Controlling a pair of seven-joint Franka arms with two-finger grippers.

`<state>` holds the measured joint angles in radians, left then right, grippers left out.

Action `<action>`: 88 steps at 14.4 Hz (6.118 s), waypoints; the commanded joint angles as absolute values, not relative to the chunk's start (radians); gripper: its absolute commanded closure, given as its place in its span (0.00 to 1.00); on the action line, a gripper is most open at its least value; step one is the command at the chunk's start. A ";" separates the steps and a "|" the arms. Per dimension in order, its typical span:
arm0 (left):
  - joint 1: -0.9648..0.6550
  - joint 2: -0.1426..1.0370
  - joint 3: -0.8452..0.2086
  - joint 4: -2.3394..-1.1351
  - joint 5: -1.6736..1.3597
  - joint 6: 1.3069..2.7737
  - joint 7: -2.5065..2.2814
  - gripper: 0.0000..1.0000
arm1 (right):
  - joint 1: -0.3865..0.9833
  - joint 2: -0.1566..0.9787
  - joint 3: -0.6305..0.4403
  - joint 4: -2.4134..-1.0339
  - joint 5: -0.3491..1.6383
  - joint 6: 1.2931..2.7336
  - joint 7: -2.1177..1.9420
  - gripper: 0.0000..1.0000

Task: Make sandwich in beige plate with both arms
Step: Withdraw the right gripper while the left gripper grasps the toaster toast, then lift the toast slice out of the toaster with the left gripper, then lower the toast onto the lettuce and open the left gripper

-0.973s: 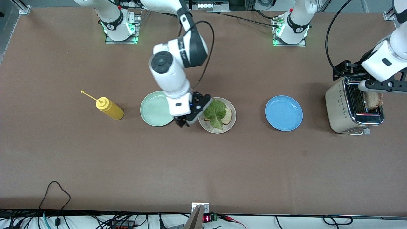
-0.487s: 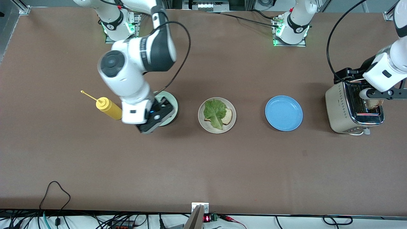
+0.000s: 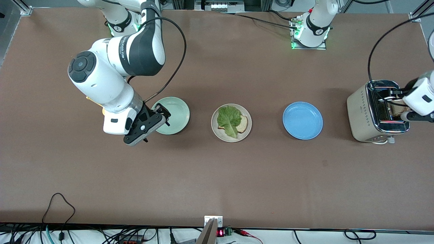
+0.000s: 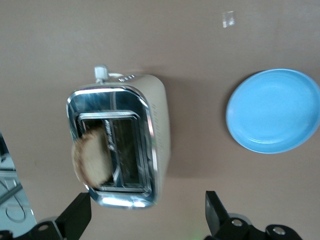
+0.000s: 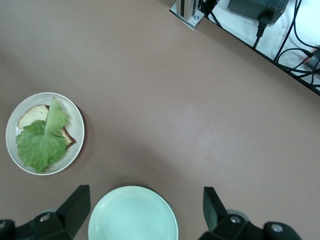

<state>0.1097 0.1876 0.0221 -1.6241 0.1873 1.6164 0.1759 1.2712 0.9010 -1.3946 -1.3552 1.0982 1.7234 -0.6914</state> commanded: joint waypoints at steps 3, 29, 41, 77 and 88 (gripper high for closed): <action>0.297 0.189 0.014 -1.804 0.190 1.772 0.390 0.01 | 1.162 0.778 -1.254 -1.307 1.089 1.690 -0.605 0.00; 0.420 0.245 0.005 -1.826 0.063 1.813 0.561 0.93 | 0.077 0.085 0.059 -1.552 0.055 1.655 0.017 0.00; 0.295 0.232 -0.026 -1.448 0.132 1.336 0.502 0.94 | -0.088 -0.052 0.209 -1.654 -0.002 1.652 0.187 0.00; -0.186 0.759 -0.134 -1.769 -1.353 1.914 1.043 0.87 | 0.026 -0.058 0.031 -1.626 -0.015 1.657 0.040 0.00; -0.183 0.660 -0.115 -1.759 -1.025 1.988 1.030 0.00 | 0.029 -0.060 0.028 -1.624 -0.012 1.657 0.029 0.00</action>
